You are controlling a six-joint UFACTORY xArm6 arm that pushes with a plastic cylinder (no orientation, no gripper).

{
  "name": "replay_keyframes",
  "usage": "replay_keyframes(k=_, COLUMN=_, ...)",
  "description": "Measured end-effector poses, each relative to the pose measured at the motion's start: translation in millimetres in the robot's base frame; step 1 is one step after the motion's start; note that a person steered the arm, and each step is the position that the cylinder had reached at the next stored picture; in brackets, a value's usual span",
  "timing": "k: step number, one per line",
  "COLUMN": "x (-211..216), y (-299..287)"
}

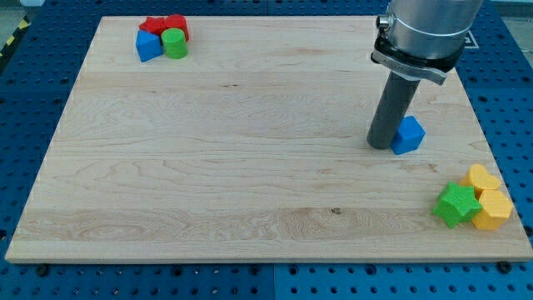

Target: Place the cube into the green star on the top side

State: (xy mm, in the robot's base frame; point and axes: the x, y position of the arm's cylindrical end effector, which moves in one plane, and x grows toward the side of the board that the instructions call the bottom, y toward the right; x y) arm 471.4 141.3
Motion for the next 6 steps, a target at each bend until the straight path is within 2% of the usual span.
replay_keyframes(k=1, x=-37, y=-49)
replay_keyframes(k=2, x=-67, y=-43)
replay_keyframes(k=4, x=-44, y=37)
replay_keyframes(k=6, x=18, y=64)
